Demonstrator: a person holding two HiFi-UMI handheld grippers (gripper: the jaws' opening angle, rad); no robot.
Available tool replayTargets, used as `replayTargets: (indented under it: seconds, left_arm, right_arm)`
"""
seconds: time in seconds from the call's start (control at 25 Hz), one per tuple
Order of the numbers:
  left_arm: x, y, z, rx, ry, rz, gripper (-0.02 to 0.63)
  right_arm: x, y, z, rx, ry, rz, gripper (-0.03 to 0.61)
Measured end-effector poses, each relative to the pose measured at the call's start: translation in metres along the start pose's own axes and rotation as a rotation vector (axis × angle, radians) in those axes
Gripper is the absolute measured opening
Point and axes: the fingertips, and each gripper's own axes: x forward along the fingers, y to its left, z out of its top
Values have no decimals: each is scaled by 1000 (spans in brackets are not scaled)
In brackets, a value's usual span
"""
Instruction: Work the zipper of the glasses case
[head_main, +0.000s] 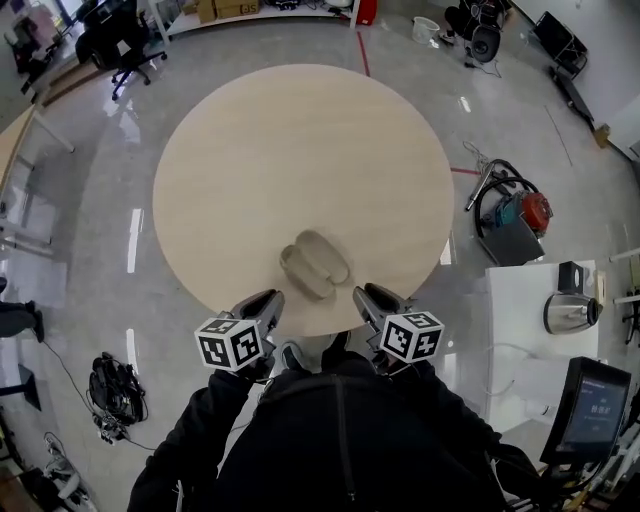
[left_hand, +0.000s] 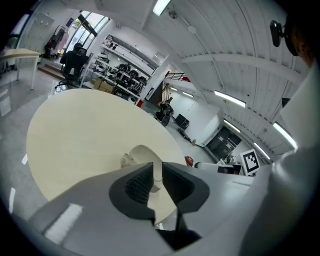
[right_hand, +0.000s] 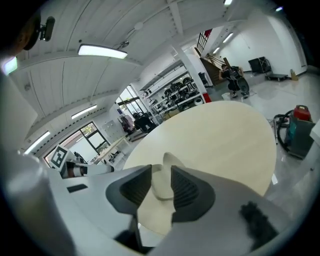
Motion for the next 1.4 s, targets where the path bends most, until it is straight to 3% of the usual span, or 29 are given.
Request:
replayTargets:
  seconds: [0.16, 0.32, 0.52, 0.64, 0.72, 0.8, 0.88, 1.04, 1.4]
  left_arm:
    - [26, 12, -9, 0, 28, 71, 80]
    - [44, 22, -21, -74, 63, 96, 115]
    - [59, 29, -33, -185, 62, 51, 161]
    - [64, 35, -42, -168, 89, 28, 255]
    - [71, 41, -46, -166, 125, 26, 287]
    - [81, 43, -48, -204, 146, 2, 299]
    - [87, 43, -47, -270, 144, -41, 301]
    - [95, 39, -46, -329, 144, -98, 301]
    - [106, 22, -40, -249, 193, -145, 304]
  right_arm:
    - [22, -22, 27, 4, 13, 84, 109]
    - [52, -39, 39, -8, 68, 156, 117]
    - [86, -43, 30, 93, 154, 294, 115]
    - [103, -44, 17, 52, 223, 285, 116]
    - [114, -47, 9, -26, 258, 235, 167]
    - [125, -46, 6, -100, 284, 210, 218]
    - [133, -37, 1, -106, 313, 238, 224]
    - [136, -28, -11, -27, 380, 293, 224]
    - [121, -16, -15, 292, 361, 389, 224]
